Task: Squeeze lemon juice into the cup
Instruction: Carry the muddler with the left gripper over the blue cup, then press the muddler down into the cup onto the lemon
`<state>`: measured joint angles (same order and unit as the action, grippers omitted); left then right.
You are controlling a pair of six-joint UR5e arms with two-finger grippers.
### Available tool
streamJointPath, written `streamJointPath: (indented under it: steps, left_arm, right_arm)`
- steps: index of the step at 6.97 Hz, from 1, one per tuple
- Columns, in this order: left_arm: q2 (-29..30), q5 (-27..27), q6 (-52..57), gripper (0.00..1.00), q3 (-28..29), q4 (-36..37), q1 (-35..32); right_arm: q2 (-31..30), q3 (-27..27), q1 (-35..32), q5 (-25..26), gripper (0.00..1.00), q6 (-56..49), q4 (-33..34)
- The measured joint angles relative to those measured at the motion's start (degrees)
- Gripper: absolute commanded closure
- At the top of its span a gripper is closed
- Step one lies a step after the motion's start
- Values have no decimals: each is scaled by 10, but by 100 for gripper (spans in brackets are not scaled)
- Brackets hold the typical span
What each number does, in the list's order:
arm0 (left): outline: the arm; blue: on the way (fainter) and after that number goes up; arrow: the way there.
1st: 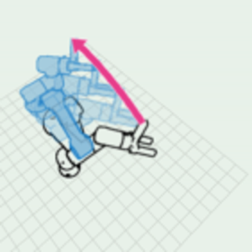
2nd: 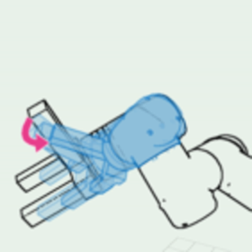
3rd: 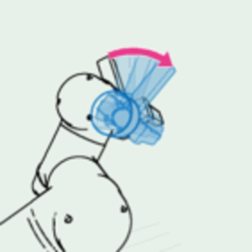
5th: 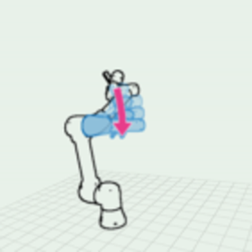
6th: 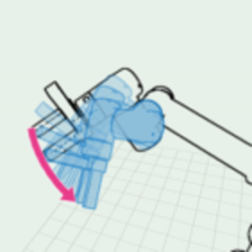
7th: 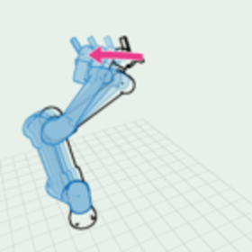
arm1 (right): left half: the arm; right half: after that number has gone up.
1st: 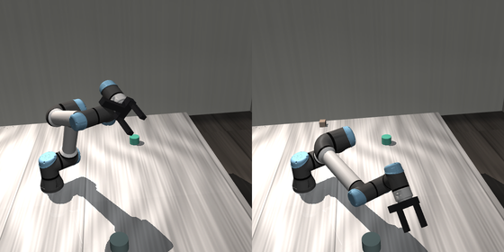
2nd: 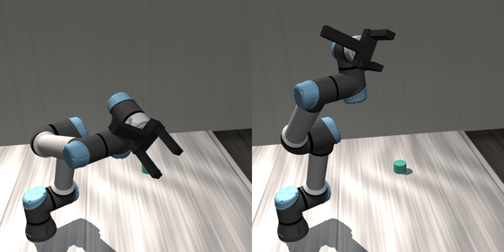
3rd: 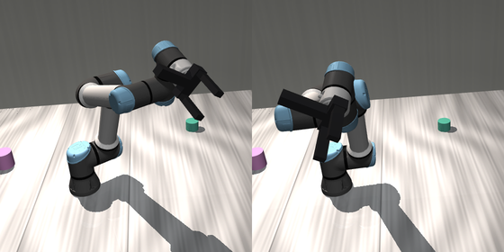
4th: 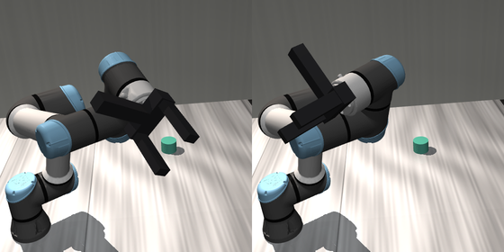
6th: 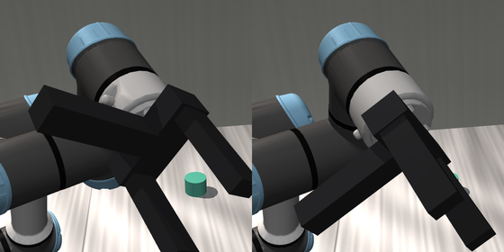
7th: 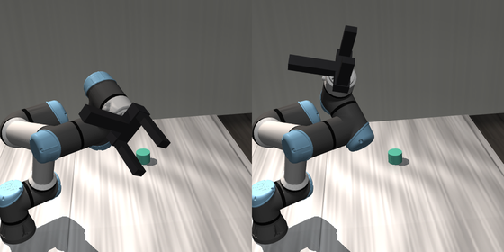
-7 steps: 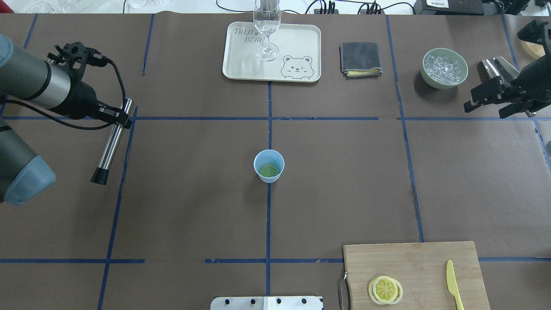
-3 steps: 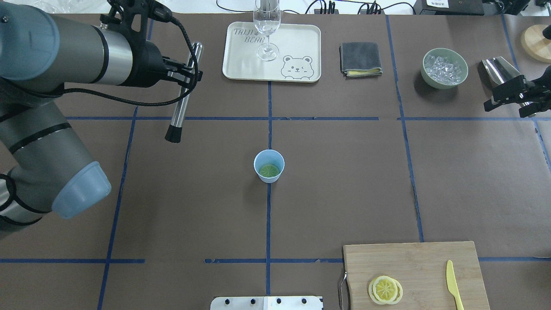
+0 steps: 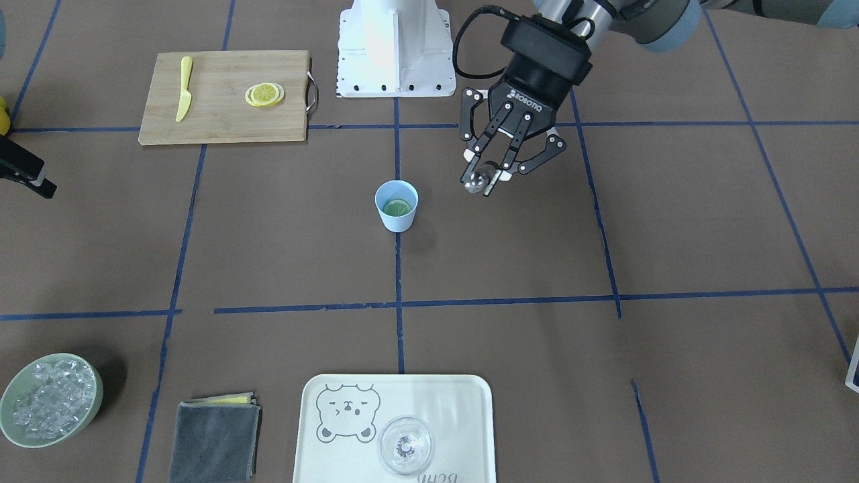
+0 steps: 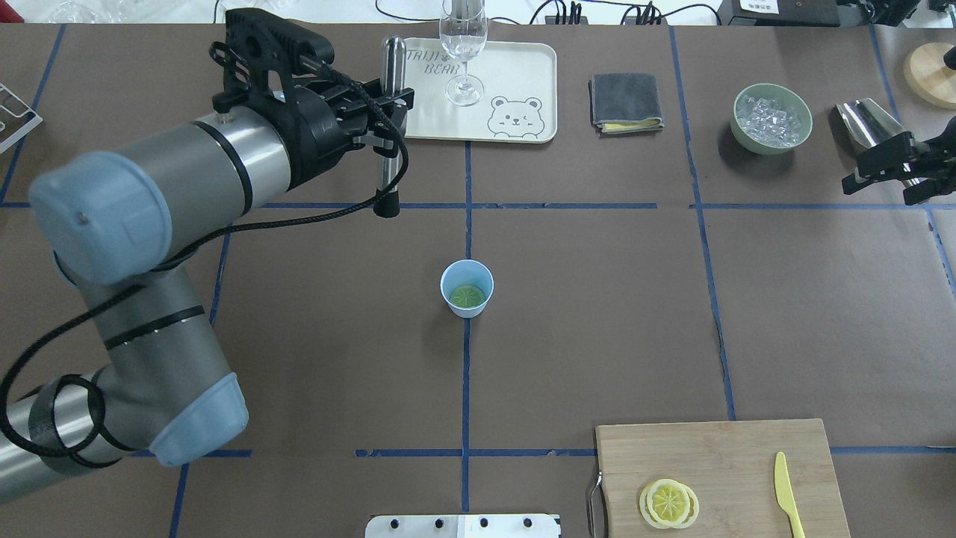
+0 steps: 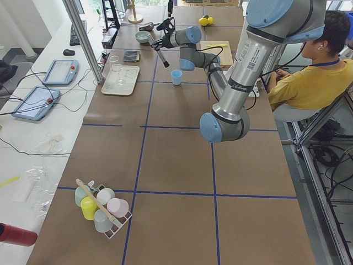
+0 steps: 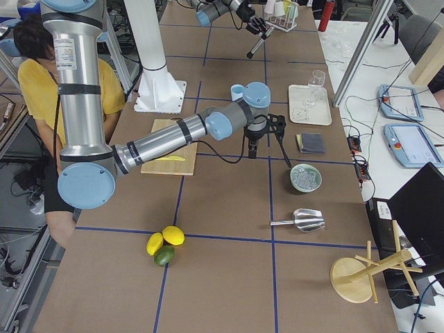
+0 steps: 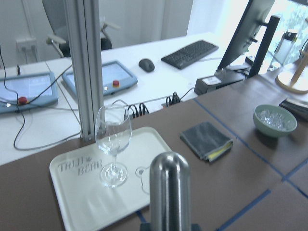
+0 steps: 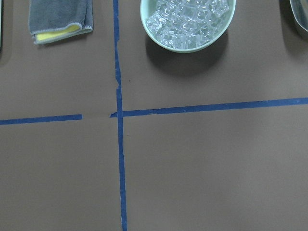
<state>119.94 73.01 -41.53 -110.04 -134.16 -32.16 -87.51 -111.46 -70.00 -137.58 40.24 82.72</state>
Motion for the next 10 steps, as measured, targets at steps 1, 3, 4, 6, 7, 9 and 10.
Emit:
streamJointPath:
  steps: [1,3,4,6,7,9,10]
  left_arm:
    - [-2,-79,3,100,22,-53,37]
    - [-4,-252,11,100,80,-161,133]
    - [-1,-301,17,100,97,-183,160]
    - [21,-339,20,100,131,-193,181]
    - [32,-347,21,100,144,-194,186]
    - [42,-353,21,100,165,-194,190]
    - [46,-354,21,100,172,-194,192]
  right_arm:
    - [0,0,0,0,0,0,0]
    - [-2,0,0,-4,0,0,1]
    - [-4,0,0,-5,0,0,1]
    - [-7,1,0,-6,0,-1,1]
    - [-7,1,0,-7,0,-1,1]
    - [-7,1,0,-11,0,-1,1]
    - [-7,1,0,-11,0,-1,1]
